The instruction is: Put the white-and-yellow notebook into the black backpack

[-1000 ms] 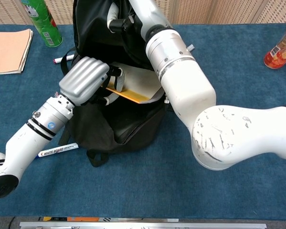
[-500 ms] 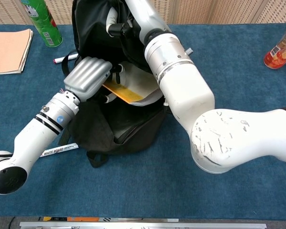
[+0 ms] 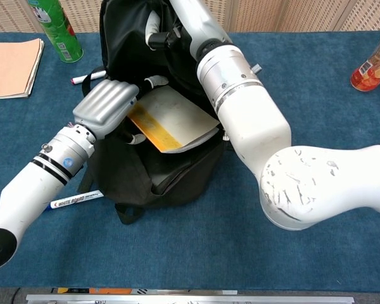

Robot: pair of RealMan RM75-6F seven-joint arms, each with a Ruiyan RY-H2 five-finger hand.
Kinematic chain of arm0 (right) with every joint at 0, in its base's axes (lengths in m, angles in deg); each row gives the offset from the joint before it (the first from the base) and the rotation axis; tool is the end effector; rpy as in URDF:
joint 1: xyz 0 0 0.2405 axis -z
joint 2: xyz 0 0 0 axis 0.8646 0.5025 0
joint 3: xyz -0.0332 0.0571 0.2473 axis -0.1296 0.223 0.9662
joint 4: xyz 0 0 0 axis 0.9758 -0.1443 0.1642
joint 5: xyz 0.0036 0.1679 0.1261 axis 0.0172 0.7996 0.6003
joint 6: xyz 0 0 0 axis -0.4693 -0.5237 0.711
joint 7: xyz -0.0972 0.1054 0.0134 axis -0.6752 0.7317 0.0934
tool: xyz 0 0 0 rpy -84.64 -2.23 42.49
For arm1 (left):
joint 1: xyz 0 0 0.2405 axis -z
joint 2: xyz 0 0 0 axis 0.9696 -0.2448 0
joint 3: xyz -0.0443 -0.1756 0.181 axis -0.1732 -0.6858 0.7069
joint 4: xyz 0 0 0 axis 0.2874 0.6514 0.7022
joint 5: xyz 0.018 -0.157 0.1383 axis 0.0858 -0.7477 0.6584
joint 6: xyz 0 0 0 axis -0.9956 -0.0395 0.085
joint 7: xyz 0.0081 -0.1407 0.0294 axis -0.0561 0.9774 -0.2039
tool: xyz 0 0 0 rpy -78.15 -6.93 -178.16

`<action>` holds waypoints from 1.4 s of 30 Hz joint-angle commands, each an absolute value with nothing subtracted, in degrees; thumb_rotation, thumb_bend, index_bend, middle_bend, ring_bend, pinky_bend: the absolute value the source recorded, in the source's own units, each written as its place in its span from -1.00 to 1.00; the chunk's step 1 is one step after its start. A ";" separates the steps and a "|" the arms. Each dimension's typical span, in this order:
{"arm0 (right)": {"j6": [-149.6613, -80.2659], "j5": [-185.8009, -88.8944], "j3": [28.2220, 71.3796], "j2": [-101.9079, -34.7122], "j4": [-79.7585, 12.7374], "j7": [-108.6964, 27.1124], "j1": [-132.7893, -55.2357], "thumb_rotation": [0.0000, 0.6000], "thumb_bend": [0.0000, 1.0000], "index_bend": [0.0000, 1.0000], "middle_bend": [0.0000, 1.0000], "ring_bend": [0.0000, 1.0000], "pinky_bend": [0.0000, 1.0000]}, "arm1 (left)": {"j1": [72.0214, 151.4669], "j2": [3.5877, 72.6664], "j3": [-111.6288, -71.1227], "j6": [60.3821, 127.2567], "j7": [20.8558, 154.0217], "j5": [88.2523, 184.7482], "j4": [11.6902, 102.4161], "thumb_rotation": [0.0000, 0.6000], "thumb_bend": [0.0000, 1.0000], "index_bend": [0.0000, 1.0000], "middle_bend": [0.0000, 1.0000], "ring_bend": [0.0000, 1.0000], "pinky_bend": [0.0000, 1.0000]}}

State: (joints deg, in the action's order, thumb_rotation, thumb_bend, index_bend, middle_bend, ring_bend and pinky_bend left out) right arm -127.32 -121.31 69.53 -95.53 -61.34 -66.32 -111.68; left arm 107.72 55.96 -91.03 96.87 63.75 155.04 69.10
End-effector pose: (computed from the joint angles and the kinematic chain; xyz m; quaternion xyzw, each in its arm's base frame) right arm 0.0360 -0.3064 -0.0262 0.5206 -0.5652 0.5727 0.2858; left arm -0.1275 0.2740 -0.0548 -0.7227 -0.3392 -0.4473 0.4032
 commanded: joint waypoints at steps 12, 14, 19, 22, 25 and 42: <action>-127.26 -122.11 67.38 -91.11 -64.57 -66.39 -108.79 1.00 0.45 0.18 0.05 -0.04 0.55 | 104.16 48.53 -86.94 99.06 61.12 154.16 79.70 1.00 -0.74 -0.93 -0.79 -0.76 -0.40; -127.11 -122.17 67.18 -90.55 -64.89 -66.35 -108.52 1.00 0.45 0.18 0.05 -0.04 0.55 | 103.23 47.02 -86.11 100.20 61.93 155.08 80.83 1.00 -0.74 -0.94 -0.79 -0.77 -0.42; -126.45 -122.28 66.58 -89.45 -65.26 -66.11 -108.06 1.00 0.45 0.18 0.05 -0.04 0.55 | 100.89 42.47 -84.15 102.45 64.23 156.67 82.98 1.00 -0.74 -0.94 -0.79 -0.78 -0.42; -125.92 -122.26 66.12 -89.13 -65.16 -65.87 -107.93 1.00 0.45 0.18 0.05 -0.04 0.55 | 99.48 39.97 -83.84 104.10 65.90 157.01 83.73 1.00 -0.74 -0.94 -0.79 -0.78 -0.42; -124.96 -122.06 65.51 -88.83 -65.16 -65.44 -107.82 1.00 0.45 0.18 0.05 -0.04 0.55 | 98.37 37.62 -83.94 105.33 67.39 156.99 84.20 1.00 -0.74 -0.94 -0.79 -0.78 -0.42; -114.09 -116.84 57.90 -80.20 -68.94 -69.88 -108.96 1.00 -1.00 -0.86 -0.65 -0.74 -0.36 | 93.93 27.22 -87.35 109.62 74.90 154.22 81.90 1.00 -0.74 -0.96 -0.81 -0.83 -0.51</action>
